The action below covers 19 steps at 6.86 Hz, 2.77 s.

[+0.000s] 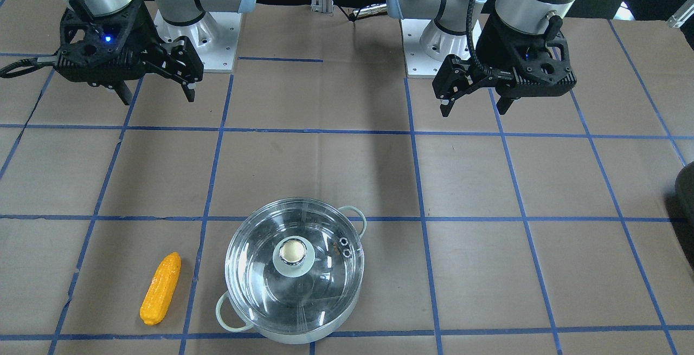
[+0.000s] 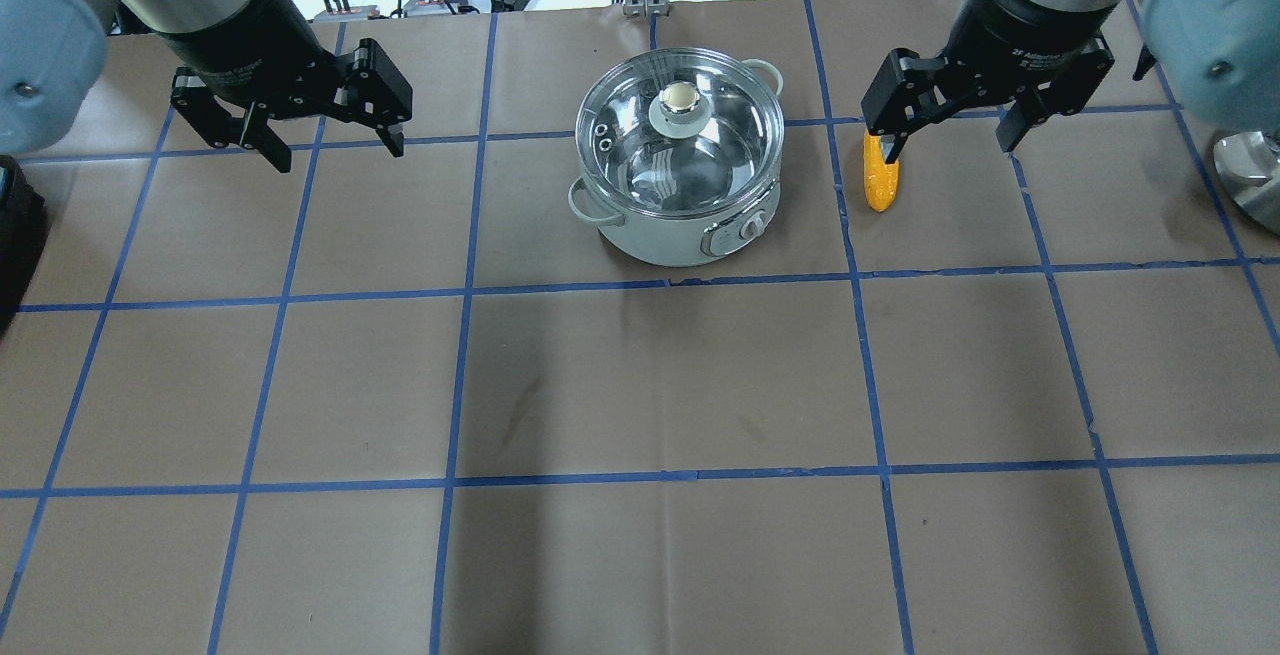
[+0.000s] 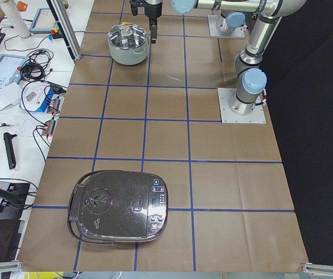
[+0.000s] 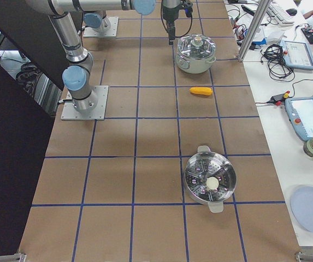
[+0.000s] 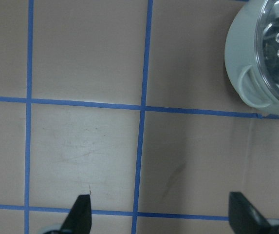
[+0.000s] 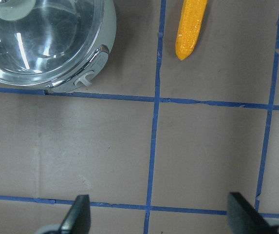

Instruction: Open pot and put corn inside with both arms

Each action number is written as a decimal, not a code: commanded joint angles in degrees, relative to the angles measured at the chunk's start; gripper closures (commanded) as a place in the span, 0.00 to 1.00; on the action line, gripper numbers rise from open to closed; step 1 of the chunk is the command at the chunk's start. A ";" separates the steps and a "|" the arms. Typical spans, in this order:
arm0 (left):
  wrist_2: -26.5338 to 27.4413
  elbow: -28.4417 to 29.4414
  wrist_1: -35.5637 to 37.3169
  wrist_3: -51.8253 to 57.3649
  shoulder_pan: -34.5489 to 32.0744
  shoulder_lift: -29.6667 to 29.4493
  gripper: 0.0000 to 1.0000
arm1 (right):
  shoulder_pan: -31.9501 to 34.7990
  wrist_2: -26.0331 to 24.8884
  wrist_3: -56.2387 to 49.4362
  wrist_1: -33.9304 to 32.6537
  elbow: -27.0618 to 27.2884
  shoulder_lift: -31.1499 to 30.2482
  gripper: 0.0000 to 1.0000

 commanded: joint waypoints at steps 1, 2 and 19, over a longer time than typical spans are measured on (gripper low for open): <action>0.09 0.13 0.09 0.00 0.00 -0.15 0.00 | 0.06 0.00 0.09 -0.09 0.00 -0.06 0.00; 0.27 0.22 -0.08 0.00 0.00 0.03 0.00 | 0.06 0.00 0.09 -0.09 0.00 -0.06 0.00; -0.96 21.93 21.98 -16.17 -21.54 -35.04 0.77 | -5.74 0.26 -0.79 -36.47 0.70 35.17 0.02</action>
